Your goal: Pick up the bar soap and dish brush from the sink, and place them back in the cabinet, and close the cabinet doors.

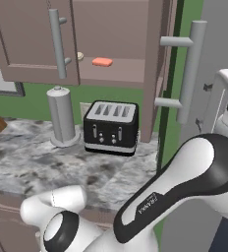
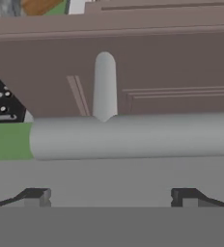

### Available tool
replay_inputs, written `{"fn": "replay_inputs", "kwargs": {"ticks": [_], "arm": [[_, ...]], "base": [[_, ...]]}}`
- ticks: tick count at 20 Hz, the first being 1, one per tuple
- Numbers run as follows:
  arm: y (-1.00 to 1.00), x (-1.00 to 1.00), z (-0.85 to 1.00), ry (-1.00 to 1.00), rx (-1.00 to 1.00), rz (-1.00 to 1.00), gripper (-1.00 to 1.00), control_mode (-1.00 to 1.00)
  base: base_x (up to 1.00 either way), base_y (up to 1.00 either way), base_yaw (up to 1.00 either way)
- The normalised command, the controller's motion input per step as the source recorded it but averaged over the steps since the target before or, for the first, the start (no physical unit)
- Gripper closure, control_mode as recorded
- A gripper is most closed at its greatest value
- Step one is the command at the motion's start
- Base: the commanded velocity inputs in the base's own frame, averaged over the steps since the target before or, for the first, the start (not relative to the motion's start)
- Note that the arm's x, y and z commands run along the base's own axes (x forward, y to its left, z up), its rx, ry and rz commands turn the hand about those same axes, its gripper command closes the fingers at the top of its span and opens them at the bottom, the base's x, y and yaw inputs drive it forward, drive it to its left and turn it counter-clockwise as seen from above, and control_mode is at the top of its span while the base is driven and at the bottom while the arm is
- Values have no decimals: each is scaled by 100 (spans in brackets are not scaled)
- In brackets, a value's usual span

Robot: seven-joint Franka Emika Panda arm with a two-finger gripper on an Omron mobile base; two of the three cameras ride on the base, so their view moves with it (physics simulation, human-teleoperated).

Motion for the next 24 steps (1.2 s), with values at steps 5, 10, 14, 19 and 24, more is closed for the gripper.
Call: {"fn": "replay_inputs", "kwargs": {"ticks": [5, 10, 14, 19, 24], "arm": [[0, 8, 0, 0, 0, 3, -100, -100], [1, 10, 0, 0, 0, 3, -100, -100], [4, 4, 0, 0, 0, 2, -100, -100], [9, 1, 0, 0, 0, 3, -100, -100], [22, 0, 0, 0, 0, 2, -100, -100]], "base": [[0, 0, 0], [0, 0, 0], [0, 0, 0], [0, 0, 0], [0, 0, 0]]}}
